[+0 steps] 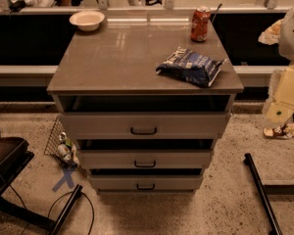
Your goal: Move blue chip bag near paper bowl
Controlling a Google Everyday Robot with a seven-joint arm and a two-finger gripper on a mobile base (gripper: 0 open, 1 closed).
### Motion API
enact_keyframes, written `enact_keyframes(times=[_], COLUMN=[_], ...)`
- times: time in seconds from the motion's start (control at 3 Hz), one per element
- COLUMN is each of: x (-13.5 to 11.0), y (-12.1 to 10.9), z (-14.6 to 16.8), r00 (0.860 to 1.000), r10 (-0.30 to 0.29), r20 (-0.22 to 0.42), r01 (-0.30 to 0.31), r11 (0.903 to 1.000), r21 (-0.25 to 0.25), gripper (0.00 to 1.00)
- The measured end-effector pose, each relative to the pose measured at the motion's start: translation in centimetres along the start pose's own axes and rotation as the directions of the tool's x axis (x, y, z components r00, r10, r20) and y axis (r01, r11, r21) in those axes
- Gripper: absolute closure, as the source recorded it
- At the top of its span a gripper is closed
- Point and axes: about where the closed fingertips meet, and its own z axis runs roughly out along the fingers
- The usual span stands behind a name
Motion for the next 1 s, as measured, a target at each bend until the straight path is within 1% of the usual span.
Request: enact_keyframes(times=[0.33, 0.67, 1.0], x=[0.0, -0.8, -2.3], y=[0.0, -2.7, -6.6], z=[0.0, 1.7, 4.5], r00=[1.0, 0.985, 0.911], r10=[0.0, 0.085, 0.193], r20=[0.0, 0.148, 0.364], r01=[0.0, -0.09, -0.216], r11=[1.0, 0.9954, 0.9763], r21=[0.0, 0.031, 0.021], gripper=[0.0, 0.0, 0.0])
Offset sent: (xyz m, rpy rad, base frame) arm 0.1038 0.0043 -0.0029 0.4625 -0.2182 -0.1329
